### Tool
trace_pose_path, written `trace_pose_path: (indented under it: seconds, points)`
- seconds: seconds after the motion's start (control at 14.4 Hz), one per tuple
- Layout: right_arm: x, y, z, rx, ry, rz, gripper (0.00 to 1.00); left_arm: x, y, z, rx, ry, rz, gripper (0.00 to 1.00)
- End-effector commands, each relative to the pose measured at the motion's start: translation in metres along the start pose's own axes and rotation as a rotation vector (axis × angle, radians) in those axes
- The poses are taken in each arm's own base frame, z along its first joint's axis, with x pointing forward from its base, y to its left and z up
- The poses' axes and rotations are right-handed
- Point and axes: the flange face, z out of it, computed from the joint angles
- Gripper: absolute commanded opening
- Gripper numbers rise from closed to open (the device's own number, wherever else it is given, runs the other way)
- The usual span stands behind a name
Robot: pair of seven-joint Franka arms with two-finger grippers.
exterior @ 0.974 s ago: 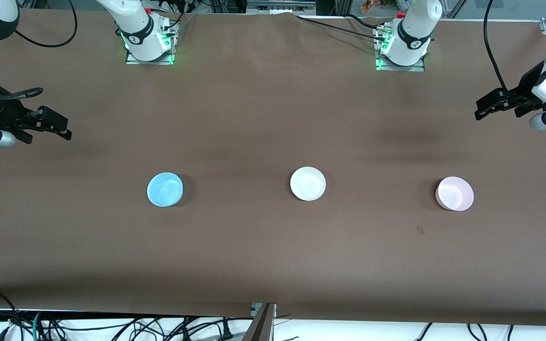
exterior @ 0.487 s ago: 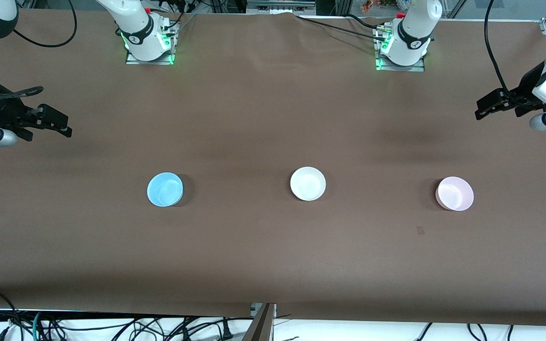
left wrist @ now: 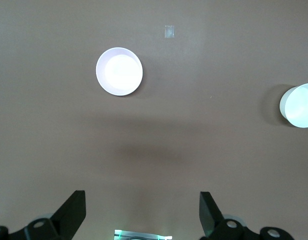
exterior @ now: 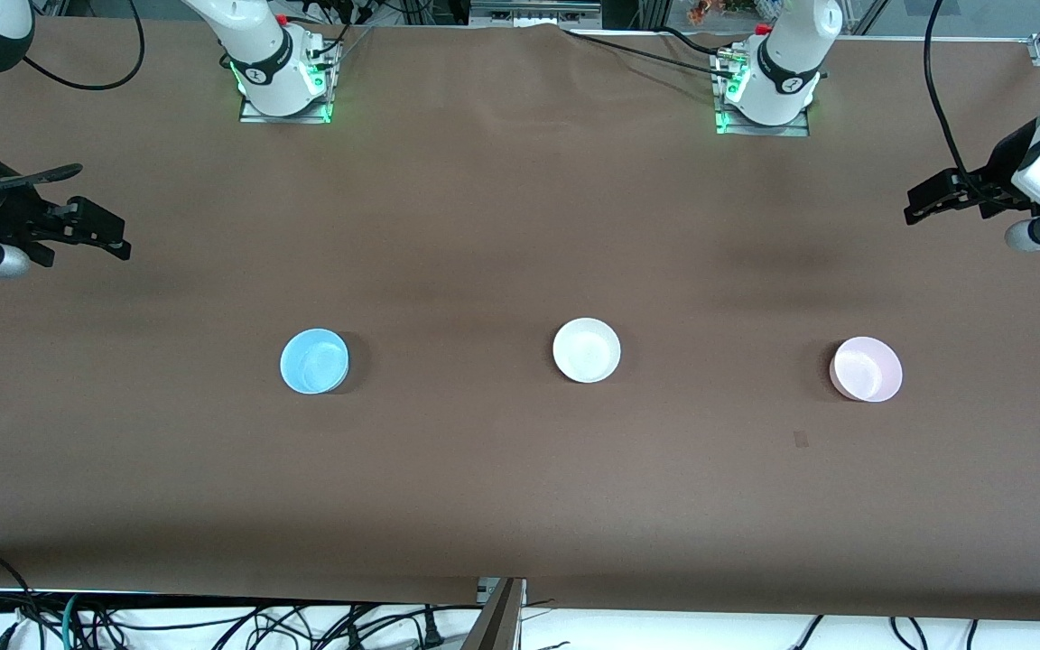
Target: Stack pink and blue bowls on white bowl
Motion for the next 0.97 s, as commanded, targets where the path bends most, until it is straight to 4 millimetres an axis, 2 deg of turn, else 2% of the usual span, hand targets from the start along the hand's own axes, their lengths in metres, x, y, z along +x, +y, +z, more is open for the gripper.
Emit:
trace_pose_path:
  seconds: [0.0, 0.42, 0.56, 0.63, 0.77, 0.9]
  points:
    - [0.001, -0.001, -0.006, -0.016, -0.007, -0.008, 1.00, 0.012, -0.002, -0.007, -0.009, -0.002, 0.024, 1.00]
    - [0.001, -0.001, -0.006, -0.014, -0.007, -0.008, 1.00, 0.017, -0.001, 0.001, -0.012, -0.043, 0.098, 1.00]
    - [0.001, -0.001, -0.006, -0.013, -0.007, -0.008, 1.00, 0.037, 0.000, -0.013, -0.002, -0.003, 0.135, 1.00]
    - [0.001, -0.001, -0.006, -0.013, -0.007, -0.008, 1.00, 0.048, -0.001, -0.014, 0.008, 0.004, 0.146, 1.00]
    - [0.001, -0.001, -0.006, -0.013, -0.007, -0.008, 1.00, 0.056, -0.006, -0.012, 0.008, 0.005, 0.149, 1.00]
    - [0.001, -0.001, -0.006, -0.013, -0.007, -0.010, 1.00, 0.068, -0.017, -0.002, 0.037, 0.015, 0.143, 1.00]
